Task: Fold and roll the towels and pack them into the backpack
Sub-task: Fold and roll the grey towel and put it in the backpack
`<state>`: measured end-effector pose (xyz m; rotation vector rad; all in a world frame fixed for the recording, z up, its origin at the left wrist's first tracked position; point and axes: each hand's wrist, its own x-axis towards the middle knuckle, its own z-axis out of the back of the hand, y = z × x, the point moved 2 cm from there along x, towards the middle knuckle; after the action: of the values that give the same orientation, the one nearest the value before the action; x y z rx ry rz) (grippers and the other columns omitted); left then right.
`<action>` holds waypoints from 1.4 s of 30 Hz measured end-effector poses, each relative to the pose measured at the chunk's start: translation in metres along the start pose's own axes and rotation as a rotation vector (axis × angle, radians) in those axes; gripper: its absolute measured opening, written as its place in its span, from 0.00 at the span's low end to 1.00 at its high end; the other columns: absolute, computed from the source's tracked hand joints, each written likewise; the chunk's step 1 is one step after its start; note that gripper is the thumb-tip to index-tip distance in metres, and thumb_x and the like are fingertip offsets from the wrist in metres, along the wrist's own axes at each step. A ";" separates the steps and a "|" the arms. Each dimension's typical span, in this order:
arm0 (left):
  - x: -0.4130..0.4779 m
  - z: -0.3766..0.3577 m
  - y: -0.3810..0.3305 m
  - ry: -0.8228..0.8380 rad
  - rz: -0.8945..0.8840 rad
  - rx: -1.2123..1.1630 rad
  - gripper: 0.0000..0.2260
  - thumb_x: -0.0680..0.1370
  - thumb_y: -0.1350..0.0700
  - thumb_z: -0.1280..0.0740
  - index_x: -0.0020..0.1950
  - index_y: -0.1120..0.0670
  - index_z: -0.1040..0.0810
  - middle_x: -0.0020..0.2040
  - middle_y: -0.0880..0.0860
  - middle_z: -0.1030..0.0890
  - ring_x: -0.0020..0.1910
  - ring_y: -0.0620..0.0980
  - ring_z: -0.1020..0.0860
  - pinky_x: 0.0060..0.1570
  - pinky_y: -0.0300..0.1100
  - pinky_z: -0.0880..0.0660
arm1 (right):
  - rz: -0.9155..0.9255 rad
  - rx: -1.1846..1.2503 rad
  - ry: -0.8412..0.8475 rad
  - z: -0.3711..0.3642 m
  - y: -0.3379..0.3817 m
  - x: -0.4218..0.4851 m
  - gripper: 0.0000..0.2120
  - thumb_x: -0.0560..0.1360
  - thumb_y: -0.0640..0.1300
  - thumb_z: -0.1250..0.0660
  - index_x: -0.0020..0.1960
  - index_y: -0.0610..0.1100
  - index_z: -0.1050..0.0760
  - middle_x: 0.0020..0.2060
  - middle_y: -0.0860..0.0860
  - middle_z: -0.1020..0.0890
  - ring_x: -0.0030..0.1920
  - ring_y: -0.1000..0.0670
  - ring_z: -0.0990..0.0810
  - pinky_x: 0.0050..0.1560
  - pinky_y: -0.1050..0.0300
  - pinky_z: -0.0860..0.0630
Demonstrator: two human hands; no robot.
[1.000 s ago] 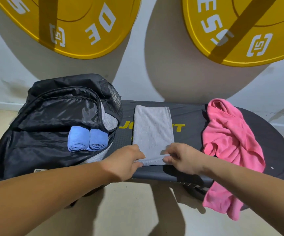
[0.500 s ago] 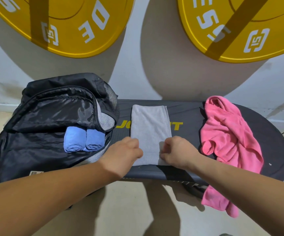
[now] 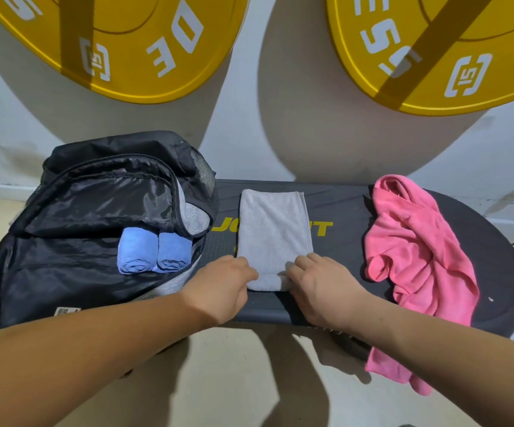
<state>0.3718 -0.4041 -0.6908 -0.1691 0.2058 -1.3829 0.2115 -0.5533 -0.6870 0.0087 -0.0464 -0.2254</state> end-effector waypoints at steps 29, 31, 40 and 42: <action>0.000 0.008 -0.008 -0.015 -0.150 0.107 0.03 0.78 0.58 0.34 0.51 0.56 0.24 0.51 0.54 0.22 0.51 0.56 0.25 0.46 0.54 0.23 | 0.019 -0.014 -0.064 -0.004 0.000 0.005 0.12 0.70 0.54 0.30 0.44 0.46 0.25 0.38 0.49 0.22 0.39 0.43 0.23 0.34 0.50 0.24; 0.002 0.009 -0.008 -0.008 -0.091 0.035 0.04 0.79 0.59 0.37 0.52 0.56 0.26 0.50 0.54 0.23 0.51 0.56 0.26 0.47 0.55 0.24 | 0.008 -0.012 -0.058 -0.003 0.000 0.005 0.10 0.72 0.53 0.31 0.43 0.46 0.25 0.38 0.50 0.22 0.40 0.43 0.23 0.33 0.52 0.26; 0.007 0.016 0.008 0.040 0.335 -0.461 0.04 0.77 0.53 0.33 0.48 0.45 0.19 0.44 0.42 0.23 0.43 0.40 0.25 0.48 0.39 0.29 | -0.477 0.640 0.180 0.006 -0.019 0.017 0.07 0.77 0.49 0.32 0.41 0.48 0.21 0.37 0.57 0.18 0.44 0.51 0.21 0.45 0.61 0.29; 0.011 0.016 0.015 0.065 0.388 -0.439 0.04 0.77 0.51 0.31 0.48 0.45 0.17 0.47 0.42 0.22 0.46 0.43 0.25 0.52 0.40 0.28 | -0.507 0.638 0.179 0.003 -0.021 0.018 0.07 0.78 0.50 0.31 0.43 0.49 0.22 0.35 0.60 0.22 0.42 0.52 0.22 0.45 0.61 0.30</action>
<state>0.3915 -0.4125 -0.6794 -0.4261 0.5675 -0.9427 0.2245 -0.5780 -0.6834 0.6813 0.0659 -0.7075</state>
